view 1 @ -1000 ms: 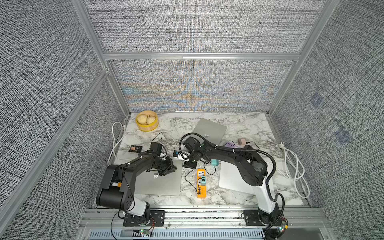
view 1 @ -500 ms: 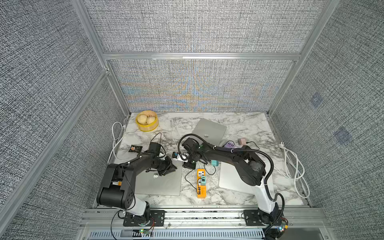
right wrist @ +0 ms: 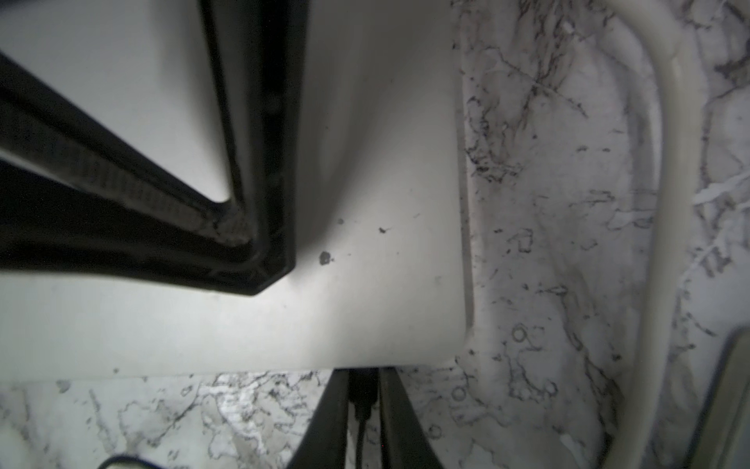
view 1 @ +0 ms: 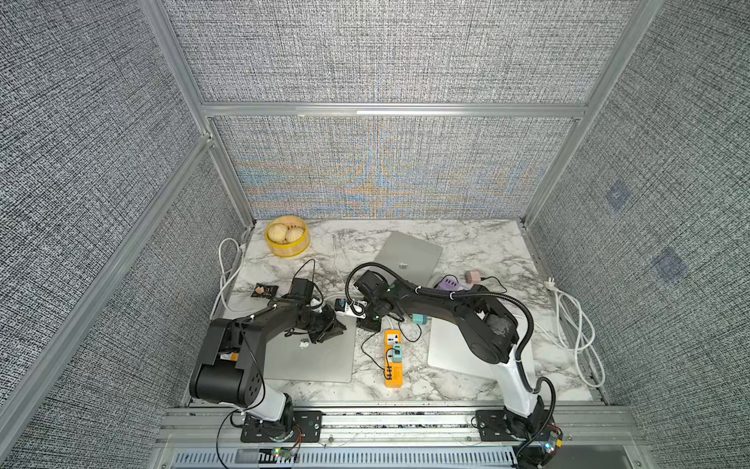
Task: Unplug the laptop charger
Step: Remove the charging cable from the laptop.
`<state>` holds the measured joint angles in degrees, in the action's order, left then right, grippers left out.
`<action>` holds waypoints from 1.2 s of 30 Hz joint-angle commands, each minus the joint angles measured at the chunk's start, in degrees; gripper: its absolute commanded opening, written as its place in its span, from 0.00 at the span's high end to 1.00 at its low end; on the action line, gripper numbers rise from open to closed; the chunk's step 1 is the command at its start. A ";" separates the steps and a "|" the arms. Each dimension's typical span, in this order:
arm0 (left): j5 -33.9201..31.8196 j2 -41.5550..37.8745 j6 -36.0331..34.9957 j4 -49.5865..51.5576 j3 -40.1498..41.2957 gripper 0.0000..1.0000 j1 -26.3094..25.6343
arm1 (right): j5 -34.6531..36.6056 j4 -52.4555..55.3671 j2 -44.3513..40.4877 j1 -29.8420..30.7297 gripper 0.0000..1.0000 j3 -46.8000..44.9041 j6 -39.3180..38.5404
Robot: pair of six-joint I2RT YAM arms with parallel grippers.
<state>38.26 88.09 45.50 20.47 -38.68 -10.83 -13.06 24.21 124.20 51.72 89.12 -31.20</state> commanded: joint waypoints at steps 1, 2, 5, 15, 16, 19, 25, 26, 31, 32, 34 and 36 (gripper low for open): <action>-2.62 0.48 0.10 0.36 0.09 0.82 -0.01 | 2.10 1.85 -0.07 0.13 0.87 -0.53 -1.60; -2.67 0.51 0.12 0.36 0.09 0.82 0.02 | 2.32 1.91 -0.18 0.13 0.87 -0.71 -1.90; -2.95 0.76 0.02 0.30 0.18 0.82 0.00 | 3.08 2.24 -0.38 0.13 0.89 -0.71 -2.76; -3.95 1.23 0.02 0.10 0.80 0.82 0.01 | 2.33 2.86 -1.13 -0.38 0.92 -1.58 -3.22; -3.94 1.27 0.03 0.08 0.79 0.82 0.01 | 2.09 2.78 -1.18 -0.47 0.93 -1.65 -2.93; -4.05 0.99 0.03 0.19 0.88 0.82 -0.03 | 2.93 3.65 -1.03 -0.53 0.93 -1.06 -2.82; -3.91 0.97 0.03 0.35 0.46 0.82 0.01 | 3.51 4.89 -1.39 -0.58 0.94 -1.14 -3.08; -3.87 0.89 0.03 0.44 0.36 0.82 -0.03 | 3.19 4.97 -1.61 -0.57 0.92 -1.31 -3.08; -3.81 0.39 0.03 0.84 0.00 0.82 -0.05 | 2.48 4.89 -2.95 -0.55 0.80 -1.46 -1.78; -3.82 0.28 0.03 0.97 -0.08 0.82 -0.05 | 2.51 4.80 -3.15 -0.57 0.79 -1.34 -1.38; -3.92 -0.06 0.02 1.19 -0.08 0.82 -0.01 | 2.77 4.96 -3.59 -0.57 0.74 -1.13 -0.73; -3.92 -0.38 0.02 1.41 -0.08 0.82 -0.01 | 2.40 4.89 -4.17 -0.62 0.70 -1.14 -0.31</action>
<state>38.04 87.99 45.50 19.90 -38.68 -11.00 -10.35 28.14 120.79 51.03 87.68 -32.86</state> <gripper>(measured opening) 0.183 0.295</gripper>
